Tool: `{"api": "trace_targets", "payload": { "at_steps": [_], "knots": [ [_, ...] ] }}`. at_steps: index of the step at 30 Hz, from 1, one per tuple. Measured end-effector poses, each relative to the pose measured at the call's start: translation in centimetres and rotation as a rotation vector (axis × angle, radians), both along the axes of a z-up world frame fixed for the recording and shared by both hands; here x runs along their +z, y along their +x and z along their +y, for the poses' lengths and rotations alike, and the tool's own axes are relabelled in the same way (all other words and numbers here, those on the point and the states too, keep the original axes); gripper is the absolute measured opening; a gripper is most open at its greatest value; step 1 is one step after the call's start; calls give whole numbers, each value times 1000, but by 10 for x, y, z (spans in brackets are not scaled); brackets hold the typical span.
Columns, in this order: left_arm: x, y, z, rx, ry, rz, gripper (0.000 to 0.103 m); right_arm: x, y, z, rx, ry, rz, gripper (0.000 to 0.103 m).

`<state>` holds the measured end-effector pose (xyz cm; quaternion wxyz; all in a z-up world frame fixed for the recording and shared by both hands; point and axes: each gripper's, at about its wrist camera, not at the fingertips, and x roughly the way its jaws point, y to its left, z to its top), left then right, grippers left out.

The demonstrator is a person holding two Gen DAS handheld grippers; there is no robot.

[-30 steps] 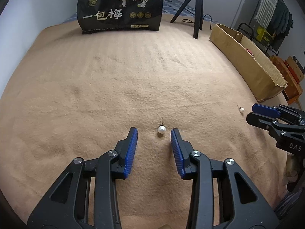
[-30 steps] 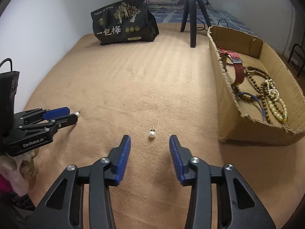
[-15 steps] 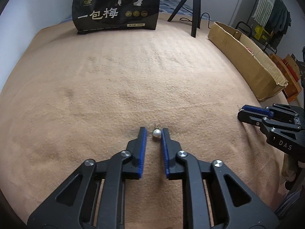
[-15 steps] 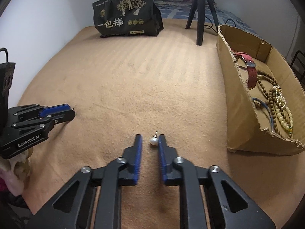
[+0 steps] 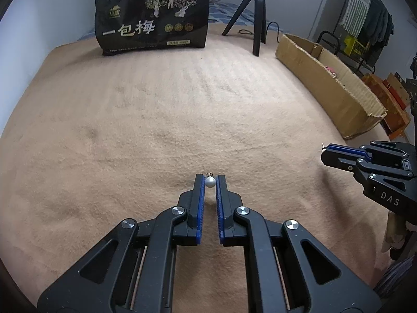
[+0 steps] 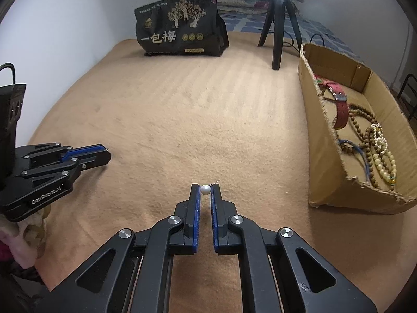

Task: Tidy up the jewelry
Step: 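Close the left tool on its pearl earring while the right tool grips the other earring, then carry the earring with the left tool while the right carries its earring to the box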

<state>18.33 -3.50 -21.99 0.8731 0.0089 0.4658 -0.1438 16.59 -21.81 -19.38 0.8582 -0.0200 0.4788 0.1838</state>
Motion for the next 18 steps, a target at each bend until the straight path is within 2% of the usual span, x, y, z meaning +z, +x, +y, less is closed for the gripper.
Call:
{"api": "trace_targets", "payload": {
  "at_steps": [18],
  "knots": [
    [71,-21,-20,-20,-67,-128,7,74,-28,-43,-37,-17,-107,6]
  ]
}}
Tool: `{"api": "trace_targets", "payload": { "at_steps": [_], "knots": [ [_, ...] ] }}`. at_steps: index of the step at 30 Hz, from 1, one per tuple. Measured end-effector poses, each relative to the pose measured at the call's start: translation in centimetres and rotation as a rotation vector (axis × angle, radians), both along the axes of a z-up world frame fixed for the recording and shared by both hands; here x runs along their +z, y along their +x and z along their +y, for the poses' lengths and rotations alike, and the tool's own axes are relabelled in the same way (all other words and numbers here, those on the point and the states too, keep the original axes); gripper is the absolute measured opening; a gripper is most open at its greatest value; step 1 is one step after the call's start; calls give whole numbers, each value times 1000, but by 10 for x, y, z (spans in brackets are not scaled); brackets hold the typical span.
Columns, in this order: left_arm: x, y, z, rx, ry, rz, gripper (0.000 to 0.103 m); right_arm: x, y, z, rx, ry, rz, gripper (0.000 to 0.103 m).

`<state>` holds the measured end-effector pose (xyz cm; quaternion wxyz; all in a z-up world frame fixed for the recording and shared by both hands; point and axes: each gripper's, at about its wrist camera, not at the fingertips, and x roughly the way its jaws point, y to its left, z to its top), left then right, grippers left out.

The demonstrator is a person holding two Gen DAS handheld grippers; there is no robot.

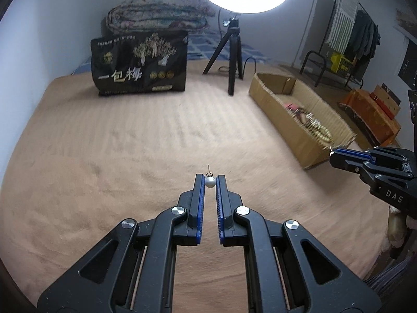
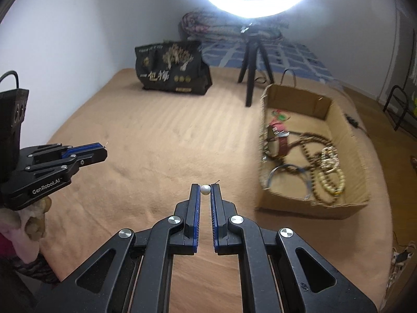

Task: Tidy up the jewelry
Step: 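Carry the earring with the left tool while the right carries its earring to the box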

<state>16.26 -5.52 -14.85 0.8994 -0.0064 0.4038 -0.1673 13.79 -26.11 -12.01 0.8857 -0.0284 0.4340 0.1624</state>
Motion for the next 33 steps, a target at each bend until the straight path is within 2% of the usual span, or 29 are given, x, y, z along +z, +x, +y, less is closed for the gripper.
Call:
{"api": "trace_targets", "payload": {
  "at_steps": [16,23,33],
  "knots": [
    [57,-1,-62,-80,-69,-95,7,59,8,-64,-108,-2,-88,6],
    [65,7,-98,-130,-83,-110,7,68,20,-92,-144,-3,-115,6],
    [62,31,-141,-175,-80,-107,7,60,49,-114,-159,-2,-120,6]
  ]
}}
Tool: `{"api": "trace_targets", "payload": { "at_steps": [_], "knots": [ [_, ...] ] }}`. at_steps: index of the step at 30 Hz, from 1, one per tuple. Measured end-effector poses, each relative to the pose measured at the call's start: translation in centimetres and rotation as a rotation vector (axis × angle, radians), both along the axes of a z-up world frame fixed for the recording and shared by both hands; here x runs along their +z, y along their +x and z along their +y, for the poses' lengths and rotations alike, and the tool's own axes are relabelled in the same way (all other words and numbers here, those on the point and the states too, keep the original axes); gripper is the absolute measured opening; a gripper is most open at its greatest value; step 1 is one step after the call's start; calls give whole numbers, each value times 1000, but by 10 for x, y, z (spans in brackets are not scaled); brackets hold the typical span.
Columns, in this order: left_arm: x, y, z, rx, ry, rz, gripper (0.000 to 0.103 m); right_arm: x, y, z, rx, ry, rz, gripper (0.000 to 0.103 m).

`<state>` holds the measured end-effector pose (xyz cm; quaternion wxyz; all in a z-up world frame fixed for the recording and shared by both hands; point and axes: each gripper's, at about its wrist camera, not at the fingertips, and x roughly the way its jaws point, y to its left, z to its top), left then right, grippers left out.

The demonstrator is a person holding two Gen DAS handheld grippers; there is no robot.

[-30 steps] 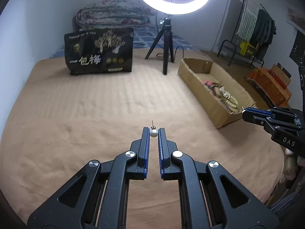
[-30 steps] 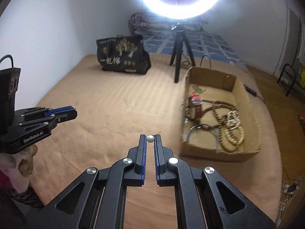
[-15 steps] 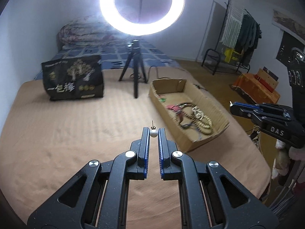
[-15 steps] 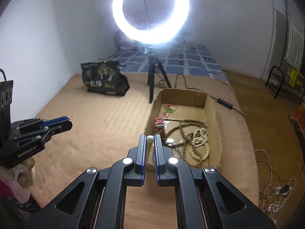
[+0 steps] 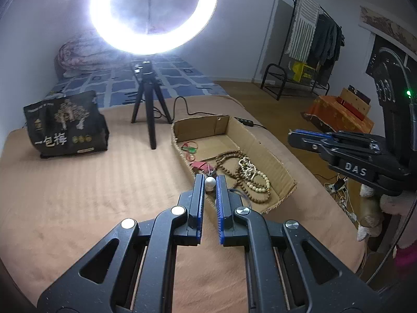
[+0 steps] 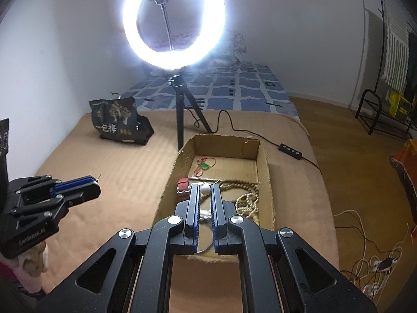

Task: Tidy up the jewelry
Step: 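Carry the earring with the left tool while the right carries its earring to the box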

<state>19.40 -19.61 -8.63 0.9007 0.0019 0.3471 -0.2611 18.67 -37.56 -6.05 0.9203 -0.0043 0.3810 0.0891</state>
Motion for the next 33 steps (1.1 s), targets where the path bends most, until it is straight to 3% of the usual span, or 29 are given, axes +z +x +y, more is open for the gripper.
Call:
{"api": "trace_targets", "payload": {
  "at_steps": [14,33],
  "knots": [
    [-12,31,-53,-38,31,1,7,-17,50,-25,-23,33,24,6],
    [-15,45,-70,-50,45,-4,7,-28,73,-27,-20,38,40,6]
  ]
}}
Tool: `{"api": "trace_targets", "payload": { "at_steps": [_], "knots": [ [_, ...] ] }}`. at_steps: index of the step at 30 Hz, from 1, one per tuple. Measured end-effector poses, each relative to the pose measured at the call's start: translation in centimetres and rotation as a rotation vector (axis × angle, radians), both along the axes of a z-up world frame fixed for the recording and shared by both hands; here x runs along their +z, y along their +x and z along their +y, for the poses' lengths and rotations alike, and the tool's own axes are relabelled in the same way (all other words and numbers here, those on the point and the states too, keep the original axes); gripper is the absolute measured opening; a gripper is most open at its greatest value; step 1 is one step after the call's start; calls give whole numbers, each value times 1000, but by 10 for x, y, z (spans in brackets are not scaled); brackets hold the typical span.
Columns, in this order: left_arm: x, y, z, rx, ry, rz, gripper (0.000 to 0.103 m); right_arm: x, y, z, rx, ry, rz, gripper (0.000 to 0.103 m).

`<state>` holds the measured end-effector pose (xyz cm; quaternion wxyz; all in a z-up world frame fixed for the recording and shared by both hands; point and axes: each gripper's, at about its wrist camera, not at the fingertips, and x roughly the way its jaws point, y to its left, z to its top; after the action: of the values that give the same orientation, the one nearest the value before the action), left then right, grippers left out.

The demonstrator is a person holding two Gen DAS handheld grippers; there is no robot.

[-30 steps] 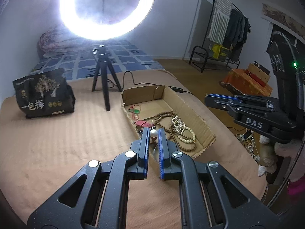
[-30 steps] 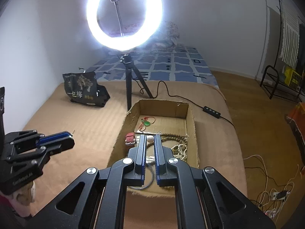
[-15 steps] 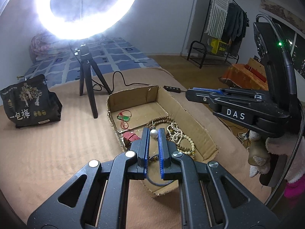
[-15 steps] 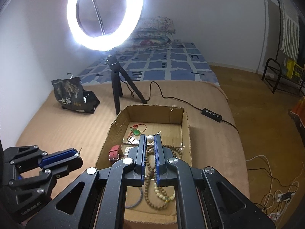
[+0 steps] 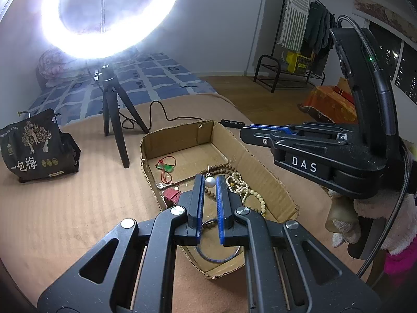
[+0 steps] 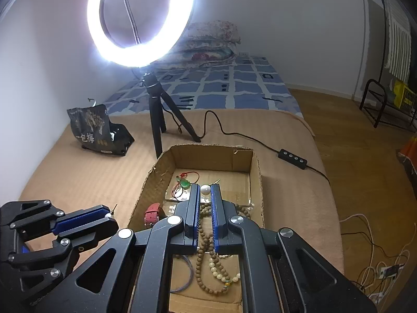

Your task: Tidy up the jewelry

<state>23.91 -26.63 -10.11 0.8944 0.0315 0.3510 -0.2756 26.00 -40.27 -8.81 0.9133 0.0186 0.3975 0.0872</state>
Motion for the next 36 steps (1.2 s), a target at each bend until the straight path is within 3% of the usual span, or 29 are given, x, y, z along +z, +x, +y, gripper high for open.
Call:
{"api": "trace_targets", "payload": {
  "at_steps": [3,4,5,8,10,12,14,16,36],
  "knots": [
    [0,2,0,-1,2,7,7,-1,0,0,-7,-13,4,9],
    [-1,2,0,-1,2,8,13,-1,1,1,-10,-19,4,19],
    [-1,2,0,0,1,6,26,-1,0,1,-11,-22,3,32],
    [1,0,1,8,-5,-20,56,1,-2,0,-18,-24,-14,48],
    [3,-1,2,9,-6,-32,58,1,-2,0,-22,-26,-13,50],
    [2,-1,2,8,-2,-27,59,1,-1,1,-30,-36,-9,62],
    [2,-1,3,7,-2,-21,70,2,-2,1,-44,-50,-17,71],
    [2,-1,4,15,-3,-26,74,3,-2,1,-53,-59,-20,72],
    [16,-13,12,18,-3,-40,75,20,-16,1,-79,-49,-38,72]
  ]
}}
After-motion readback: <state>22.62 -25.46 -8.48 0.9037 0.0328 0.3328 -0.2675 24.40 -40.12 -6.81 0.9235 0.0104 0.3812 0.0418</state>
